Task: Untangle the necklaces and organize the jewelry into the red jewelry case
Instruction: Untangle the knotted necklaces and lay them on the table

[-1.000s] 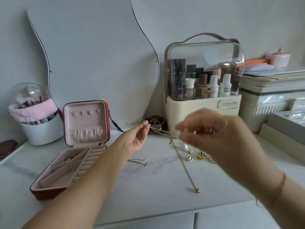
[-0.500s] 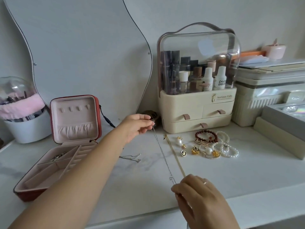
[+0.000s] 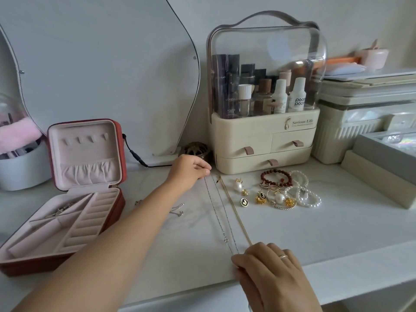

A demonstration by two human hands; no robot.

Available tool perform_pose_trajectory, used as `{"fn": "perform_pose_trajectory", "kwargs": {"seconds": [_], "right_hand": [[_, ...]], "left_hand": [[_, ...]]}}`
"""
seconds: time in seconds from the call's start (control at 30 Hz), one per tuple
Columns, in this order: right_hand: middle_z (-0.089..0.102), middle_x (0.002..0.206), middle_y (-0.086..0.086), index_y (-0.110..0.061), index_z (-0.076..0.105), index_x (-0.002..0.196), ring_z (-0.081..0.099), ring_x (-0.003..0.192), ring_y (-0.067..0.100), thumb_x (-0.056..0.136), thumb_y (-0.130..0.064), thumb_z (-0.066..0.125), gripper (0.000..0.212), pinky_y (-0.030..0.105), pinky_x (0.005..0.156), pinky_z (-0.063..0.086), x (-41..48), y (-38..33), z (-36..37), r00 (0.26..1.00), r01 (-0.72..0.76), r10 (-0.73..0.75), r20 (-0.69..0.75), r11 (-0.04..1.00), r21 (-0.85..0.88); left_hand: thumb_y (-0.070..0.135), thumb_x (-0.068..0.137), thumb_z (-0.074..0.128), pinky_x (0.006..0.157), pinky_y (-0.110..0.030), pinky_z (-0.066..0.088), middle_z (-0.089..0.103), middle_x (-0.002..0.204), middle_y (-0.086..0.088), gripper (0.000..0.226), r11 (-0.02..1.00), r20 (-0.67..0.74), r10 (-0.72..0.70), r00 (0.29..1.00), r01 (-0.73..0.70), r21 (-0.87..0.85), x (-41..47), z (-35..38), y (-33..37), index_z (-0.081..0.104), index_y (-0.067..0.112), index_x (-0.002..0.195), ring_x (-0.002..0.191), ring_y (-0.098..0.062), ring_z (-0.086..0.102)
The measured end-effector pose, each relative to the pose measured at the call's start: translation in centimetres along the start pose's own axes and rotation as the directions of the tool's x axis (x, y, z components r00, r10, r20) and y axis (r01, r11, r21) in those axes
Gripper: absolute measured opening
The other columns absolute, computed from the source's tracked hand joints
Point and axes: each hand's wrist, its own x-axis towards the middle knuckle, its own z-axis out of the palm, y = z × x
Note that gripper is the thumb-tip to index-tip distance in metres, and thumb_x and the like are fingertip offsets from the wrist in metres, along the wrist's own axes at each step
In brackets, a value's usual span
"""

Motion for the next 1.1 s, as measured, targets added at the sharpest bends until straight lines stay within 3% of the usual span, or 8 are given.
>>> {"fn": "perform_pose_trajectory", "kwargs": {"seconds": [0.07,0.23,0.47,0.7,0.97,1.1], "right_hand": [[0.054,0.060,-0.004,-0.022,0.068,0.062,0.049,0.049,0.017,0.076,-0.023,0.052,0.020,0.025,0.054,0.028,-0.1,-0.1,0.1,1.000,-0.013,0.013,0.001,1.000,-0.021],[0.057,0.061,-0.004,-0.021,0.071,0.062,0.042,0.057,0.014,0.090,-0.024,0.045,0.039,0.023,0.054,0.027,-0.6,-0.3,0.6,0.993,-0.084,0.084,-0.082,0.996,0.001],[0.060,0.062,-0.002,-0.018,0.072,0.062,0.040,0.063,0.010,0.099,-0.031,0.032,0.055,0.024,0.056,0.029,-0.8,-0.6,1.1,0.978,-0.164,0.171,-0.122,0.984,0.065],[0.059,0.063,-0.003,-0.018,0.072,0.063,0.040,0.064,0.010,0.100,-0.034,0.030,0.058,0.026,0.057,0.031,-1.0,-0.7,1.4,0.969,-0.197,0.204,-0.138,0.979,0.061],[0.060,0.066,-0.004,-0.019,0.072,0.066,0.041,0.065,0.010,0.099,-0.035,0.029,0.057,0.027,0.058,0.031,-1.1,-0.7,1.4,0.967,-0.210,0.217,-0.135,0.976,0.063],[0.060,0.067,-0.004,-0.020,0.071,0.069,0.042,0.065,0.009,0.099,-0.035,0.027,0.056,0.026,0.058,0.031,-1.1,-0.6,1.4,0.969,-0.210,0.218,-0.120,0.975,0.075]], "left_hand": [[0.005,0.081,0.071,0.075,-0.030,0.053,0.070,0.071,-0.003,0.017,1.000,-0.019,0.008,1.000,-0.007,0.021,0.0,0.4,0.0,0.071,0.021,0.076,0.060,-0.009,0.060],[0.009,0.083,0.071,0.064,-0.014,0.043,0.067,0.076,0.003,0.008,0.983,-0.070,0.089,0.994,-0.076,0.165,-0.1,1.1,-0.2,0.075,0.014,0.088,0.067,-0.004,0.057],[0.011,0.086,0.066,0.078,-0.030,0.050,0.073,0.092,-0.003,0.010,0.914,-0.106,0.165,0.981,-0.112,0.390,-0.2,1.9,0.0,0.075,0.011,0.091,0.088,-0.020,0.064],[0.016,0.094,0.056,0.071,-0.032,0.043,0.063,0.101,-0.011,0.018,0.792,-0.048,0.181,0.982,-0.117,0.599,-0.1,2.1,0.5,0.071,0.006,0.099,0.094,-0.030,0.059],[0.013,0.093,0.054,0.069,-0.034,0.050,0.070,0.094,-0.011,0.017,0.813,-0.101,0.219,0.970,-0.124,0.568,-0.2,2.2,0.4,0.070,0.009,0.098,0.087,-0.031,0.062],[0.011,0.093,0.051,0.065,-0.028,0.043,0.071,0.096,0.000,0.022,0.840,-0.136,0.276,0.952,-0.170,0.515,-0.8,1.1,0.5,0.069,0.019,0.101,0.088,-0.023,0.062]]}}
